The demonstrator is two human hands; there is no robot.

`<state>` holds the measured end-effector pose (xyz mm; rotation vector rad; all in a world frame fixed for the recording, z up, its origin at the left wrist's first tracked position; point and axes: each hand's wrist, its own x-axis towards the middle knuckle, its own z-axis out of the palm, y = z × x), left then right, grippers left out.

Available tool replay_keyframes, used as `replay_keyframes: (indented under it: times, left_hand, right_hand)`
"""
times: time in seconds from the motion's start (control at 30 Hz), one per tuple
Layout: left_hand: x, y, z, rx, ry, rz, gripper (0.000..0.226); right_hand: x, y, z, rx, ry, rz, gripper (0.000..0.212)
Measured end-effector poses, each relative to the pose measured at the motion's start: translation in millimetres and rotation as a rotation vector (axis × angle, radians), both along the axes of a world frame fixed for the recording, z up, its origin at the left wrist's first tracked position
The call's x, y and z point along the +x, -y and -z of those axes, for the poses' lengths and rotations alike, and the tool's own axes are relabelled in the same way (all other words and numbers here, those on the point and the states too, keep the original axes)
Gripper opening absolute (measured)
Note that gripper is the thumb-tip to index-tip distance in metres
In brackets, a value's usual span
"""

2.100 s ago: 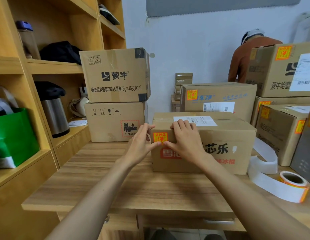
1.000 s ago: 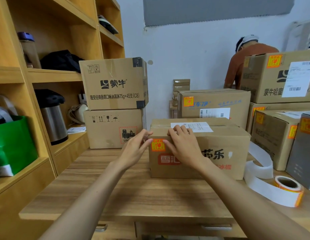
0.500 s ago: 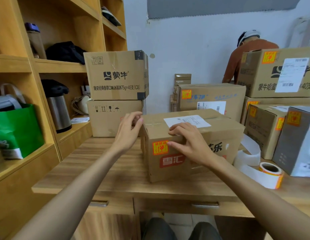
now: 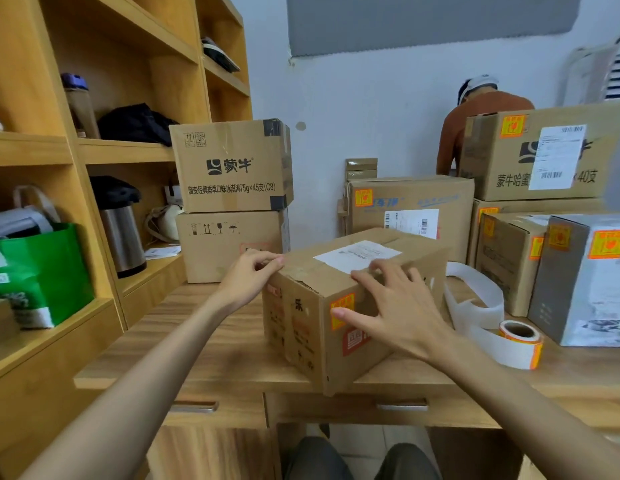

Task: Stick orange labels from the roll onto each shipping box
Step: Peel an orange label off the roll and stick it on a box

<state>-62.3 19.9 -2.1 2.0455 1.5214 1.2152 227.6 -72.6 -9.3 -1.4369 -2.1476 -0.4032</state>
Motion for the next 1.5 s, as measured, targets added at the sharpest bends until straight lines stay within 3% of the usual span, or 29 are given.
replay_keyframes:
  times: [0.23,0.5,0.63,0.93,1.5]
  left_hand:
    - [-15.2,40.3,-1.8,0.096,-0.091,0.084,0.026]
    - [-5.9,52.7,-4.4,0.139,-0.186,0.131,0.034]
    - [10.7,55.8,-4.4,0.213,-0.2,0.144,0.032]
    - [5.7,59.0,-8.1,0.29,-0.258,0.112,0.036]
    - [20.5,9.3,-3.4,0.226,-0.328,-0.015,0.037]
  right_hand:
    - [-1.6,10.4,-5.6,-0.11,0.0,-0.012,0.105]
    - [37.7,-4.2,-9.1,-0.146,-0.162,-0.219,0.053]
    - [61.6,-14.8,-2.6,-0.202,-0.297,-0.305,0.041]
    - [57.8,-56.7,9.3,-0.268,-0.429,-0.41,0.041]
    - [42.7,-105.6,8.3,-0.251,-0.447,-0.278,0.041]
